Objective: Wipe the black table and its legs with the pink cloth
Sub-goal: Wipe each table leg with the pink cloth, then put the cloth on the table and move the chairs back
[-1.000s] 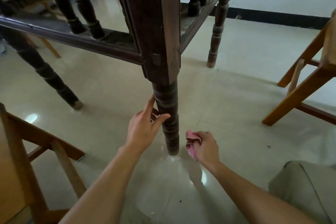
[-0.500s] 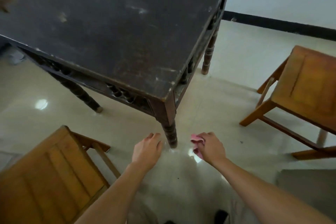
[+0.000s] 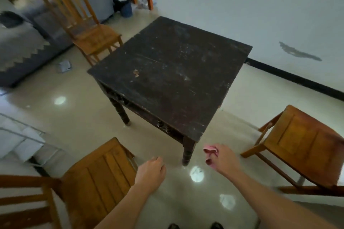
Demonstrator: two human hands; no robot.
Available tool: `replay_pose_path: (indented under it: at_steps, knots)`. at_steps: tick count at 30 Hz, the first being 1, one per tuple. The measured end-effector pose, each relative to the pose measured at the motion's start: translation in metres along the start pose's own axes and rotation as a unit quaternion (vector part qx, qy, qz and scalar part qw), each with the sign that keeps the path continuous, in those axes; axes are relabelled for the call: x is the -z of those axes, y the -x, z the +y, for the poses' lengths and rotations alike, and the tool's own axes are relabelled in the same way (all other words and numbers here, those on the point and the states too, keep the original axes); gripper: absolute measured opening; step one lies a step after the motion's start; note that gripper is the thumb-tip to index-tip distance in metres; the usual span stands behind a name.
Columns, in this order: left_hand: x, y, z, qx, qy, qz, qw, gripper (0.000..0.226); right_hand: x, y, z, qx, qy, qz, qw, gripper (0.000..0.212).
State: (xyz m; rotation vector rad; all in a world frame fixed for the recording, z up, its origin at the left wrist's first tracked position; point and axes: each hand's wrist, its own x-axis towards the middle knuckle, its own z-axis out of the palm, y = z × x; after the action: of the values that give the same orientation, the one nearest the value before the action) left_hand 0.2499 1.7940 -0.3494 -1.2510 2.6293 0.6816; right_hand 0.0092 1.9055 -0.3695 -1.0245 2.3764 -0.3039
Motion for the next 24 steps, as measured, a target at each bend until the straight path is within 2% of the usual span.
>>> replay_pose_path:
  at_steps: [4, 11, 20, 24]
  knots:
    - [0.048, 0.02, -0.016, 0.05, 0.005, 0.032, 0.998, 0.025, 0.042, -0.007, -0.056, 0.029, 0.013, 0.022, 0.999, 0.012]
    - [0.093, 0.024, -0.036, 0.099, 0.022, 0.072, 0.992, 0.02, 0.076, -0.067, -0.128, 0.072, 0.047, 0.037, 0.996, 0.025]
    - [0.108, -0.011, -0.085, 0.199, 0.031, 0.09, 0.975, 0.016, 0.058, -0.185, -0.184, 0.174, 0.114, -0.012, 0.978, 0.04]
    - [0.107, -0.026, -0.091, 0.221, 0.048, 0.105, 0.968, 0.016, 0.043, -0.197, -0.189, 0.179, 0.226, -0.11, 0.951, 0.054]
